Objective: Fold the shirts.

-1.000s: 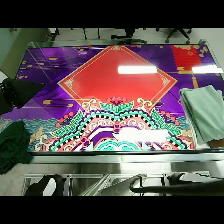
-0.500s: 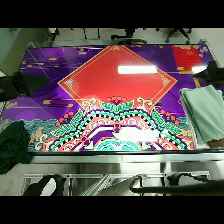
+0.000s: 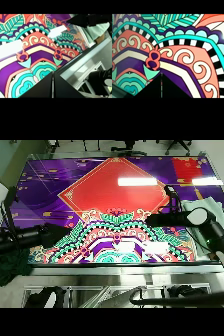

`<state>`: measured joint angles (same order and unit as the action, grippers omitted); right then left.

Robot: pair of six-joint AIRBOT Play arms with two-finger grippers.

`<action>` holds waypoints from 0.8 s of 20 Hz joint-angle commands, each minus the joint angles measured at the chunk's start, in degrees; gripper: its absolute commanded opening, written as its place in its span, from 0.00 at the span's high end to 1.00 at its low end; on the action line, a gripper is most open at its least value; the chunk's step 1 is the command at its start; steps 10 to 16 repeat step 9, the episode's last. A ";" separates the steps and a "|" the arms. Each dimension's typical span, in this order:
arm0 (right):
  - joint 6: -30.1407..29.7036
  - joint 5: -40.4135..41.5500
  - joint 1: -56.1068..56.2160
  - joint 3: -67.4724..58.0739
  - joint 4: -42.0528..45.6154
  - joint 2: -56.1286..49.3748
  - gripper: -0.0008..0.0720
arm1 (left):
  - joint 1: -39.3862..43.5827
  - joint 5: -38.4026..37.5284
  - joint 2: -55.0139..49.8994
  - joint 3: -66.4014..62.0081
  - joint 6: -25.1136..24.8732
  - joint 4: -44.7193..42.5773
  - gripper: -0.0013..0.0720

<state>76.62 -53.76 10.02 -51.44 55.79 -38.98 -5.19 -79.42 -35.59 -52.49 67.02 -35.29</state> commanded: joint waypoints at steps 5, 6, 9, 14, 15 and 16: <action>-0.17 4.87 2.45 4.33 0.39 3.72 0.96 | 1.46 4.31 5.68 7.82 0.57 -0.98 0.96; -0.17 4.87 2.45 4.33 0.37 3.72 0.96 | 1.46 4.37 5.68 7.82 0.57 -0.96 0.96; -0.17 4.87 2.45 4.33 0.37 3.72 0.96 | 1.46 4.24 5.68 7.82 0.57 -0.68 0.96; -0.17 4.87 2.45 4.33 0.37 3.72 0.96 | 1.46 4.24 5.68 7.82 0.57 -0.68 0.96; -0.17 4.87 2.45 4.33 0.37 3.72 0.96 | 1.46 4.24 5.68 7.82 0.57 -0.68 0.96; -0.17 4.87 2.45 4.33 0.37 3.72 0.96 | 1.46 4.24 5.68 7.82 0.57 -0.68 0.96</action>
